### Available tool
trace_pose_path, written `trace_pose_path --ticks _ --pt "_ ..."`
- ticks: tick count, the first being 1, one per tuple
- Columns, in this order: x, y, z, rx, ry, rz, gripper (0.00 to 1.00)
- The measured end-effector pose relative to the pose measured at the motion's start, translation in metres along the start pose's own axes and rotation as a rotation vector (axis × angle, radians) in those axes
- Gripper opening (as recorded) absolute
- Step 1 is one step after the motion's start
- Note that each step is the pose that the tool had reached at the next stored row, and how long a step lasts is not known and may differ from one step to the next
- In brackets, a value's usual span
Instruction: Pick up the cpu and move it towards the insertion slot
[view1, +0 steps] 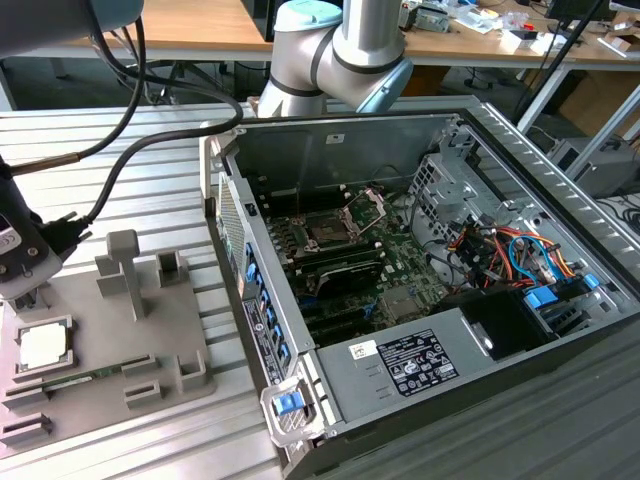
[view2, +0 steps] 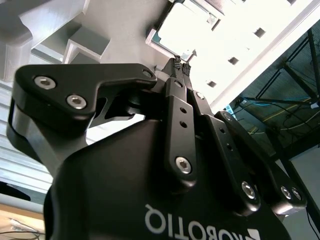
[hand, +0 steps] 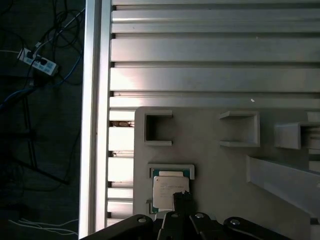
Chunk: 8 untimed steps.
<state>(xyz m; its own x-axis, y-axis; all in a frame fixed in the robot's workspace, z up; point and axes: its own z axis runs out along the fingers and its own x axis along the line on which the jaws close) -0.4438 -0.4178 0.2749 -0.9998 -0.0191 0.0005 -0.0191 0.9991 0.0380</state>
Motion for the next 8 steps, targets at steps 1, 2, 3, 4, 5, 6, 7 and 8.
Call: trace_pose_path --ticks 1,2,3,4,5,6,7,8 --pt "0.0000 0.0000 0.0002 0.0001 0.0000 0.000 0.11" --pt "0.0000 0.0000 0.0005 0.0000 0.0000 0.000 0.11" --pt "0.0000 0.0000 0.0008 0.0000 0.0000 0.000 0.11" --pt "0.0000 -0.0001 0.0009 0.0000 0.0000 0.000 0.11" --pt "0.0000 -0.0001 0.0011 0.0000 0.0000 0.000 0.11" --pt "0.0000 -0.0001 0.0013 0.0001 0.0000 0.000 0.11" --pt "0.0000 -0.0002 0.0016 0.0000 0.0000 0.000 0.11" --pt "0.0000 -0.0002 0.0020 0.0000 -0.0001 0.000 0.11"
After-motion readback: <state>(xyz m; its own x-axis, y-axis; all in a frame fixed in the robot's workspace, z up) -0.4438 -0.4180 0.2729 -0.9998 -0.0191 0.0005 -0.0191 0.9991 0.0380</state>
